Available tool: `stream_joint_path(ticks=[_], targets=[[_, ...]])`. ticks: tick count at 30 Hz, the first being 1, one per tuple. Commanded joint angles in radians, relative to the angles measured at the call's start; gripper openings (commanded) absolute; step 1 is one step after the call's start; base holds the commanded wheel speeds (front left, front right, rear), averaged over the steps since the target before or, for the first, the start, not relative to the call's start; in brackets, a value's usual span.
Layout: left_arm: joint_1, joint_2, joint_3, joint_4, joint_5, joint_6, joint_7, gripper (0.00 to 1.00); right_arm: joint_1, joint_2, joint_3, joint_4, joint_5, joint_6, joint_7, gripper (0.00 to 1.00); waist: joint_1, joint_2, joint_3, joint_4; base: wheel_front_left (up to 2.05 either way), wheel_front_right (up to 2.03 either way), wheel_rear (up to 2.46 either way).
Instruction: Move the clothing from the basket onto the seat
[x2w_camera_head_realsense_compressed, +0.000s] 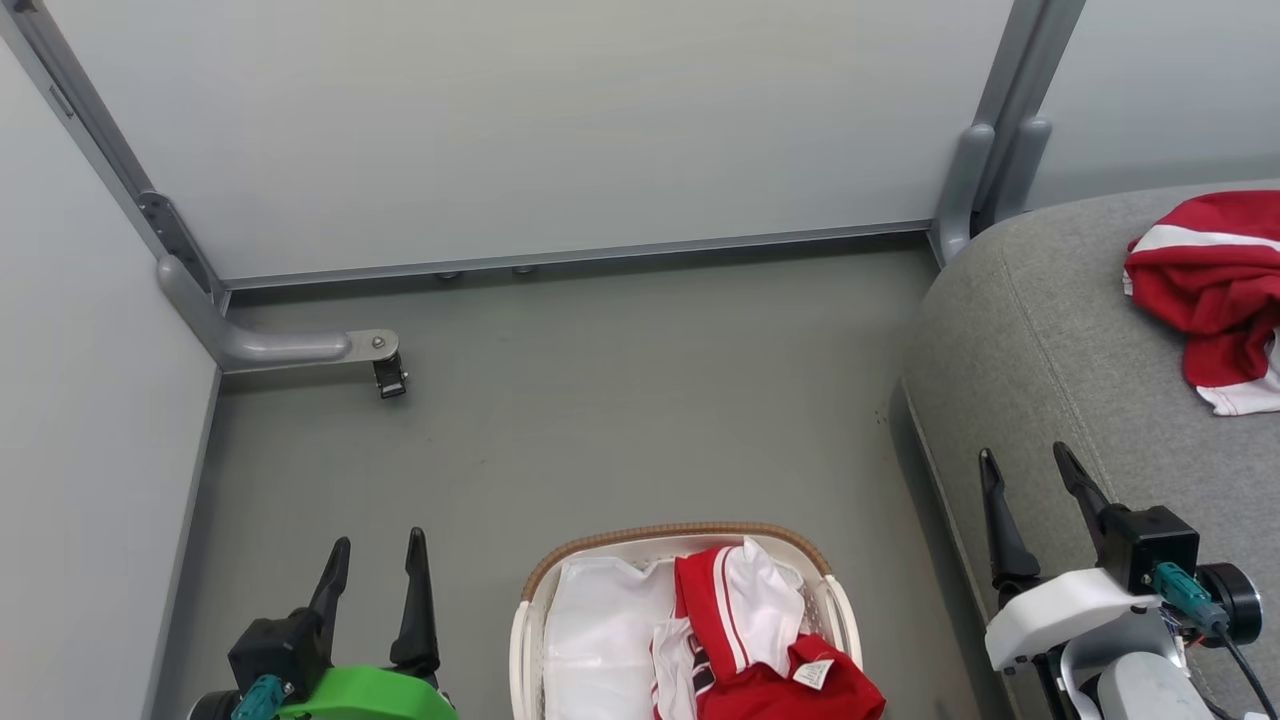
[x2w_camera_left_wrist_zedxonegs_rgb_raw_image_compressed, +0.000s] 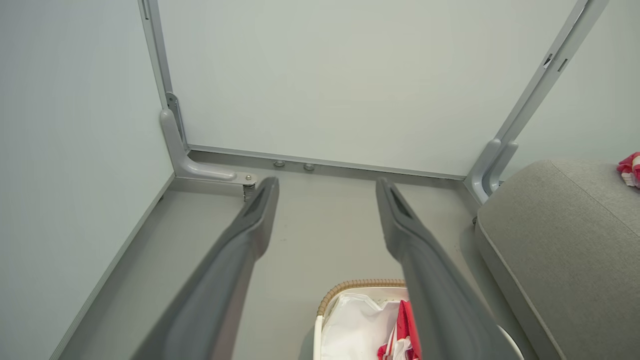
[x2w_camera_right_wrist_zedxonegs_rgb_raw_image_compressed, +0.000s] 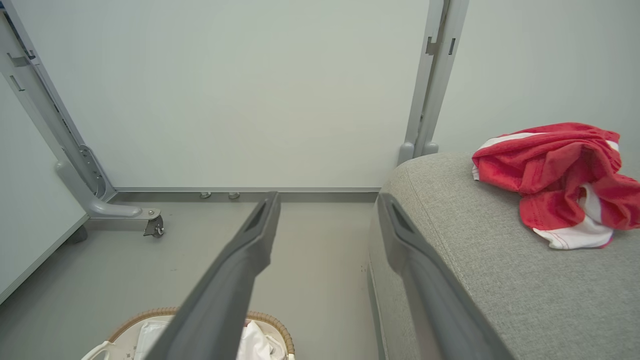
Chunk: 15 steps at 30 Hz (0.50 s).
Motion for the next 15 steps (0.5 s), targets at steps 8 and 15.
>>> stream_joint_path(ticks=[8, 15], targets=[[0.006, 0.000, -0.006, -0.002, -0.001, 0.006, 0.000, 1.00, 0.013, -0.004, -0.008, -0.005, 0.007, -0.001, -0.002, 1.00, 0.0001, 0.0120, -0.001, 0.004, 0.00, 0.00, 0.00], [0.003, 0.000, -0.010, 0.002, -0.003, 0.005, 0.000, 1.00, 0.012, -0.004, -0.011, -0.006, 0.007, -0.001, -0.002, 1.00, 0.0001, 0.0120, -0.001, 0.008, 0.00, 0.00, 0.00]])
